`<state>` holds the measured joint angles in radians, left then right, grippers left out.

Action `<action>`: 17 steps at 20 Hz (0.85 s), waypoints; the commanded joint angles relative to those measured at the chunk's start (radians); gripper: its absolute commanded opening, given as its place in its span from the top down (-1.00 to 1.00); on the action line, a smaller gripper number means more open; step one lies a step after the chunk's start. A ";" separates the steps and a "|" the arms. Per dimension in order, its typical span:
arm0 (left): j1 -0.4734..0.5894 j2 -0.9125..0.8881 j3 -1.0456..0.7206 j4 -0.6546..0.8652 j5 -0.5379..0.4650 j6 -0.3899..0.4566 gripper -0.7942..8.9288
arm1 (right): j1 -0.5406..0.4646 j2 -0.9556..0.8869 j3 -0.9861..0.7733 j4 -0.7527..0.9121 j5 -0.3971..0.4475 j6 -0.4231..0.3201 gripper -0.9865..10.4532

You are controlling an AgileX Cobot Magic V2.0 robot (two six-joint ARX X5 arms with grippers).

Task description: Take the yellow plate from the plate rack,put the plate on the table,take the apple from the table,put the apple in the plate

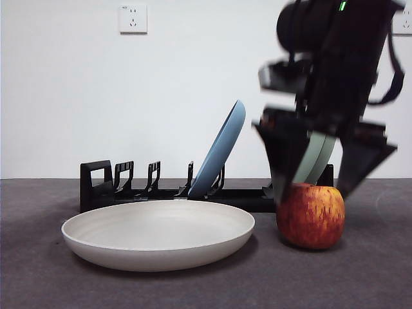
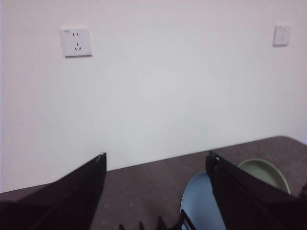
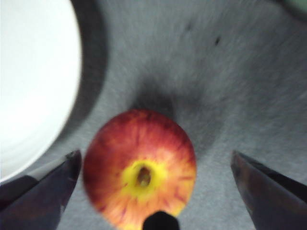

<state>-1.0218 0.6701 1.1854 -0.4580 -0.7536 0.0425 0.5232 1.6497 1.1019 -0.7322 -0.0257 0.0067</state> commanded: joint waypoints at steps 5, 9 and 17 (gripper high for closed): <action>0.003 -0.001 -0.005 -0.036 -0.006 0.011 0.13 | 0.002 0.128 -0.003 0.043 -0.001 -0.001 -0.10; 0.003 -0.001 -0.005 -0.065 -0.006 0.010 0.13 | 0.004 0.131 -0.003 0.049 -0.001 0.010 0.85; 0.003 -0.001 -0.005 -0.071 -0.006 0.010 0.13 | 0.003 0.085 -0.001 0.046 0.006 0.036 0.85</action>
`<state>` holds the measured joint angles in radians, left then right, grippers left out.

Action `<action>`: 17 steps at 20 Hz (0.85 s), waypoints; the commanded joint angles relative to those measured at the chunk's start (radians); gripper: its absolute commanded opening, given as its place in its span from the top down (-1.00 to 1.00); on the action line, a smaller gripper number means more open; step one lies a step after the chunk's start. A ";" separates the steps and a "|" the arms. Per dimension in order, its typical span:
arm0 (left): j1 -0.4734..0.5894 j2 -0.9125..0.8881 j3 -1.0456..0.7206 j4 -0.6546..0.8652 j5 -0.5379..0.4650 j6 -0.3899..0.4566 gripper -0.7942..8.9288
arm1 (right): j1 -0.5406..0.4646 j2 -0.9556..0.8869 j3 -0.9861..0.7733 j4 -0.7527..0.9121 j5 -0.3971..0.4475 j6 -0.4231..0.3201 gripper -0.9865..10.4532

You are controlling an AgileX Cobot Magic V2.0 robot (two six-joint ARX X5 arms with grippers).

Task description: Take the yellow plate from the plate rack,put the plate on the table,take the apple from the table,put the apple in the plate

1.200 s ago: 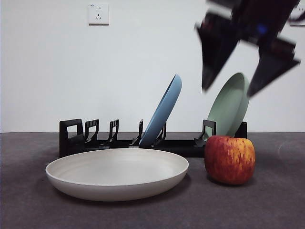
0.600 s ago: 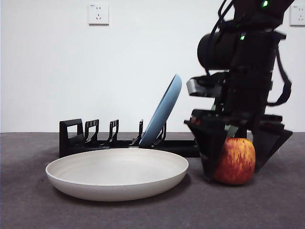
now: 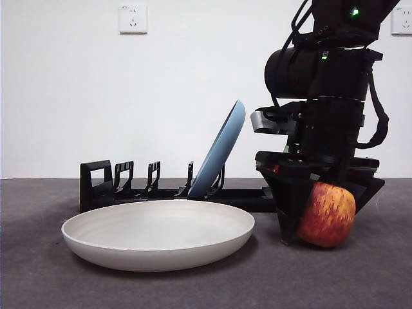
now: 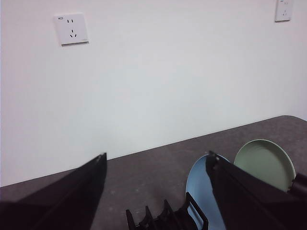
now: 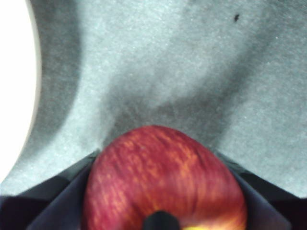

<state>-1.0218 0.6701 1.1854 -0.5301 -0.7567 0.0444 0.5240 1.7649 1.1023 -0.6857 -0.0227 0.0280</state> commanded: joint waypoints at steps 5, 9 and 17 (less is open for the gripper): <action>0.003 -0.001 -0.005 0.000 -0.002 0.008 0.13 | 0.051 -0.185 0.093 -0.002 -0.005 0.043 0.85; 0.003 -0.001 -0.005 -0.013 -0.003 0.009 0.13 | 0.189 -0.178 0.254 0.034 -0.005 0.042 0.85; 0.003 -0.001 -0.005 -0.034 -0.003 0.010 0.13 | 0.356 -0.031 0.294 0.113 -0.004 0.038 0.85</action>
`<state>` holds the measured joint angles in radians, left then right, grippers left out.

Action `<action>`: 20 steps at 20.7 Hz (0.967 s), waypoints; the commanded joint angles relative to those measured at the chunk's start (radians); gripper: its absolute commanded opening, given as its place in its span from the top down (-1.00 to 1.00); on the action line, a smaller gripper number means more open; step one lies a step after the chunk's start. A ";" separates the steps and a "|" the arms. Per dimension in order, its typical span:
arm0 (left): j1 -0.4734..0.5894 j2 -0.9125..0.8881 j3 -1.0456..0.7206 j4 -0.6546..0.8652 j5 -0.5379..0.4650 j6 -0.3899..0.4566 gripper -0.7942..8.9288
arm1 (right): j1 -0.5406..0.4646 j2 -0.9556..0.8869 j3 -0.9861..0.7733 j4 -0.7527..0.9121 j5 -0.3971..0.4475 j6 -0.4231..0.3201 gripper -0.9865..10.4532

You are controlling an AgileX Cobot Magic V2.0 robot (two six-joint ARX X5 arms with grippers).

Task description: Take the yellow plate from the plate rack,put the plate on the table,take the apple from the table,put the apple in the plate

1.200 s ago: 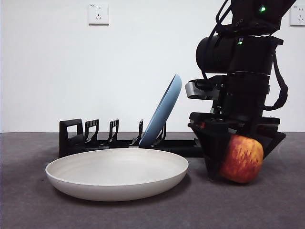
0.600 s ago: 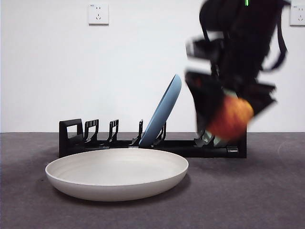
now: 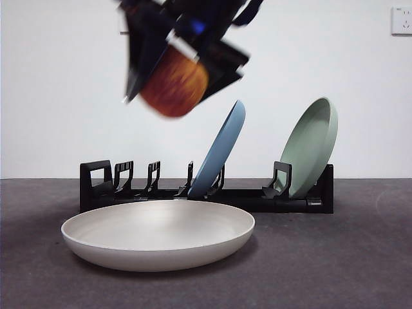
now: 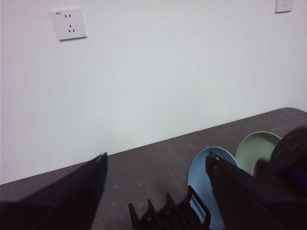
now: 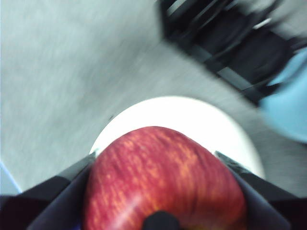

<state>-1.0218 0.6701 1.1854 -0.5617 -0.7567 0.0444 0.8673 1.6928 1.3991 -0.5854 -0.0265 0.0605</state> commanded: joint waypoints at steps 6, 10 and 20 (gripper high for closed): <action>0.003 -0.001 -0.005 -0.019 -0.002 0.009 0.13 | 0.025 0.228 -0.002 0.008 0.008 -0.019 0.85; 0.003 -0.001 -0.005 -0.036 -0.002 0.009 0.13 | 0.023 0.309 -0.002 0.008 0.034 -0.036 0.85; 0.003 -0.001 -0.005 -0.061 -0.002 0.008 0.13 | 0.024 0.336 -0.002 0.000 0.060 -0.036 0.45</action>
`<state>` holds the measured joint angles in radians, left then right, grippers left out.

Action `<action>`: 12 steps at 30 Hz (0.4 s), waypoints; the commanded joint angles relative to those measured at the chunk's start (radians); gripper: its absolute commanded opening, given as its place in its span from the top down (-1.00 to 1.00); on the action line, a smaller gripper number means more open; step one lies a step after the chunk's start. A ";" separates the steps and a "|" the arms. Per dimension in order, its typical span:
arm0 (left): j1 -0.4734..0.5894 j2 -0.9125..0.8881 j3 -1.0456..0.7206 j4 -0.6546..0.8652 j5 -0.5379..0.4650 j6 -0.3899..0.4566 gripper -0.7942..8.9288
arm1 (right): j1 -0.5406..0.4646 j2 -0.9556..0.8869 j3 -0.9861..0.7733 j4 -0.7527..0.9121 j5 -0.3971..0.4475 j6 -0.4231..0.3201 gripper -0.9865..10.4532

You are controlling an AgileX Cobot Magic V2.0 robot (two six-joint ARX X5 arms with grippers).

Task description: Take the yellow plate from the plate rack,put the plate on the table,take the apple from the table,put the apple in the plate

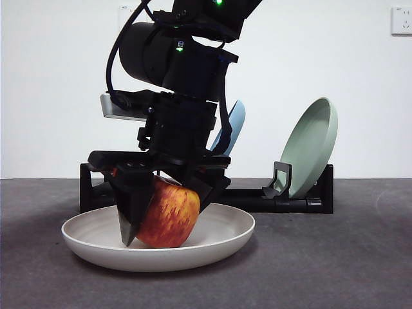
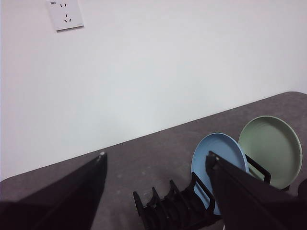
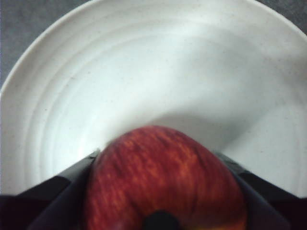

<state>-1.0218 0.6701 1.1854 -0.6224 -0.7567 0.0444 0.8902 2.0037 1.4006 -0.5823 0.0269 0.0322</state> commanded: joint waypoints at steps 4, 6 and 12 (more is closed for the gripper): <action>0.003 -0.001 -0.005 0.000 -0.002 0.008 0.13 | 0.001 0.026 -0.004 -0.003 0.006 -0.004 0.01; 0.003 -0.001 -0.005 0.000 -0.003 0.008 0.13 | 0.001 0.026 -0.004 -0.003 0.006 -0.004 -0.06; 0.003 -0.001 -0.005 0.000 -0.002 0.008 0.13 | 0.001 0.025 -0.004 -0.002 0.006 -0.004 -0.06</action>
<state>-1.0218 0.6701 1.1854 -0.6247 -0.7567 0.0444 0.8902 2.0094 1.4006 -0.5819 0.0284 0.0322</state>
